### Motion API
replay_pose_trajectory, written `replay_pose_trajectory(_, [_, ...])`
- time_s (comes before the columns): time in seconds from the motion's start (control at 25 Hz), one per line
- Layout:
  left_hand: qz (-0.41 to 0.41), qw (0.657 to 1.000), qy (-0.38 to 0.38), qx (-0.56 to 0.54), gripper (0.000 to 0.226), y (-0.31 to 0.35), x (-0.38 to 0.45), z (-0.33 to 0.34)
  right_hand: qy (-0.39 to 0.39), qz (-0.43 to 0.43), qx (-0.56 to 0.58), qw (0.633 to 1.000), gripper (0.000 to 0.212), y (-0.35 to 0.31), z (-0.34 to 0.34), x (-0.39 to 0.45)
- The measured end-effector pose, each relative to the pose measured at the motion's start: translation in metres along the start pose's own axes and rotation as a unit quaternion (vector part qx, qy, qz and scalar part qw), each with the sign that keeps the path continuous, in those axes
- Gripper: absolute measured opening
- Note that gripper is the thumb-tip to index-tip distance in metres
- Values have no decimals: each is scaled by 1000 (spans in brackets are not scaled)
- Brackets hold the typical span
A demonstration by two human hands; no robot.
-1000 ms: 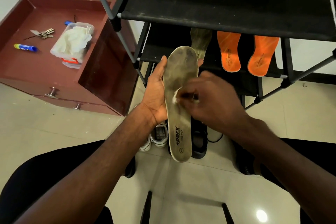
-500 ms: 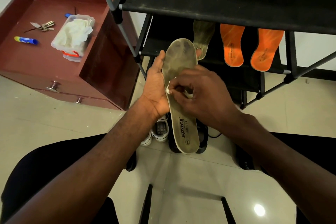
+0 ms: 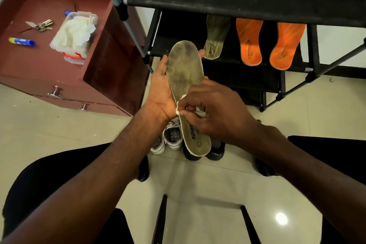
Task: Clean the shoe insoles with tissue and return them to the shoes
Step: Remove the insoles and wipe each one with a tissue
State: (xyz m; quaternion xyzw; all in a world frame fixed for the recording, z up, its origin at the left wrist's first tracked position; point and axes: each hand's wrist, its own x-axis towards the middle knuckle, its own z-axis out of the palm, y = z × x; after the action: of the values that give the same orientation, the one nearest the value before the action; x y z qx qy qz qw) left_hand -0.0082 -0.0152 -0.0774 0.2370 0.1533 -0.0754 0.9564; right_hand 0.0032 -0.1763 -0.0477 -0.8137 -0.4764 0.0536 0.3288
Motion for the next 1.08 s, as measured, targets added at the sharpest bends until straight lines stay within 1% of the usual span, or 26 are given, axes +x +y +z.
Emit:
replay_pose_trajectory(0.04, [-9, 1000, 0, -3, 75, -2, 0, 0, 11, 13, -6, 1000, 9, 2, 0, 3])
replay_pose_trajectory(0.16, [-24, 1000, -6, 13, 77, -5, 1, 8, 76, 67, 1, 995, 9, 7, 0, 20])
replay_pose_trajectory(0.2, [-28, 1000, -6, 14, 77, -5, 1, 9, 76, 62, 7, 995, 7, 6, -1, 21])
replay_pose_trajectory(0.32, [-32, 999, -12, 0, 78, -2, 1, 5, 18, -5, 9, 1000, 6, 1, -2, 10])
replay_pose_trajectory(0.36, [-38, 999, -17, 0, 79, -2, 0, 4, 13, -6, 7, 1000, 7, 2, -3, 9])
replay_pose_trajectory(0.44, [-53, 998, -26, 10, 79, -7, 1, 5, 59, 33, 0, 998, 8, 9, -2, 14])
replay_pose_trajectory(0.52, [-45, 999, -17, 22, 76, -10, 2, 9, 107, 76, 2, 991, 9, 11, -2, 24])
replay_pose_trajectory(0.56, [-36, 999, -11, 18, 75, -9, 3, 10, 104, 72, 14, 992, 10, 11, -1, 25])
replay_pose_trajectory(0.64, [-24, 1000, -4, -4, 75, -3, 4, 9, 51, 15, 45, 998, 10, 12, -3, 20])
replay_pose_trajectory(0.68, [-21, 1000, -2, -10, 76, -1, 2, 8, 18, -8, 43, 999, 11, 13, -6, 16])
replay_pose_trajectory(0.72, [-21, 1000, -2, -12, 76, -1, 1, 8, 5, -8, 21, 1000, 13, 16, -9, 13])
replay_pose_trajectory(0.76, [-25, 1000, -2, -5, 76, -4, 2, 9, 24, 12, -15, 1000, 13, 23, -10, 14])
replay_pose_trajectory(0.84, [-27, 999, 9, 30, 74, -13, 0, 15, 109, 80, -77, 988, 12, 36, -12, 18])
replay_pose_trajectory(0.88, [-27, 998, 23, 43, 72, -17, -1, 17, 139, 101, -79, 982, 11, 37, -11, 21])
replay_pose_trajectory(0.92, [-26, 998, 26, 48, 71, -18, -2, 19, 149, 97, -63, 982, 11, 35, -7, 22])
replay_pose_trajectory(0.96, [-27, 998, 26, 53, 71, -16, -3, 21, 136, 71, -27, 988, 11, 29, -4, 22])
replay_pose_trajectory(1.04, [-32, 998, 13, 53, 74, -9, -4, 19, 71, 2, 48, 996, 9, 16, -4, 16])
replay_pose_trajectory(1.08, [-32, 998, 7, 50, 75, -6, -4, 17, 39, -14, 48, 998, 9, 15, -7, 12])
